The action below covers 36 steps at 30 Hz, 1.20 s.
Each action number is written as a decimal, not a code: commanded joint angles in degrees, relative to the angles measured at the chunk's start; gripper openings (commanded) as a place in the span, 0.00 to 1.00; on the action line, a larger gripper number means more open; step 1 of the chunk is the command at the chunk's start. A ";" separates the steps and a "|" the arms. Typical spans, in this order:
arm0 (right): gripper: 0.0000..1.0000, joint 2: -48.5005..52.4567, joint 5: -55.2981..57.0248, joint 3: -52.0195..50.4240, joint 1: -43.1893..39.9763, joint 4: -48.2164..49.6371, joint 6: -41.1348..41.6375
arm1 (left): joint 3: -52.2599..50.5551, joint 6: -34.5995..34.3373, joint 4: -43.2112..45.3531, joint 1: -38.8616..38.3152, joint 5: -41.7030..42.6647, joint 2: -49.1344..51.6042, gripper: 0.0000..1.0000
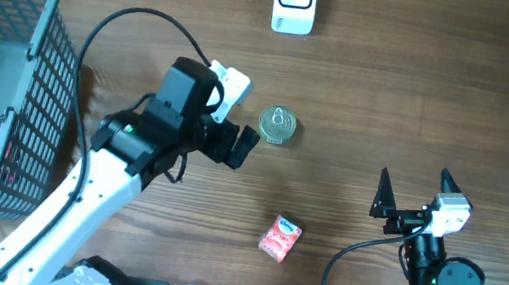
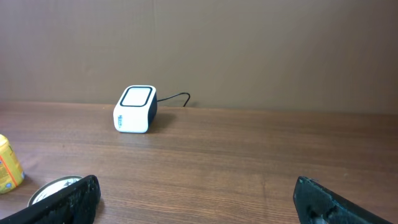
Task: Scan the item barcode
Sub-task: 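Place the red tissue box on the table in front, then reach into the basket and grasp the red-black packaged item with the left gripper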
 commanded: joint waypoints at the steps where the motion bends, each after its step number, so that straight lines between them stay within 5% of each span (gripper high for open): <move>1: 1.00 -0.24 0.57 -0.07 0.28 0.22 0.74 | 0.17 0.98 1.62 0.44 -2.45 0.26 1.00; 7: 1.00 -0.24 0.57 -0.07 0.28 0.22 0.74 | 0.28 -2.05 4.46 0.44 -11.37 -3.65 1.00; 10: 1.00 -0.24 0.57 -0.07 0.28 0.22 0.76 | 1.01 -10.60 4.52 1.38 -21.05 -7.69 1.00; 13: 1.00 -0.24 0.57 -0.07 0.28 0.22 0.76 | 2.93 -19.69 3.85 5.27 -27.17 -11.93 1.00; 21: 1.00 -0.24 0.57 -0.07 0.28 0.22 0.74 | 18.08 -30.86 -3.23 21.44 -34.58 -15.96 1.00; 24: 1.00 -0.24 0.57 -0.07 0.28 0.22 0.74 | 24.98 -31.67 -6.84 34.32 -32.24 -12.90 1.00; 29: 1.00 -0.24 0.57 -0.07 0.28 0.22 0.76 | 27.08 -31.65 -7.74 57.96 -15.87 -1.90 1.00; 36: 1.00 -0.24 0.57 -0.07 0.28 0.22 0.74 | 27.08 -29.97 -12.22 69.18 -15.54 13.25 1.00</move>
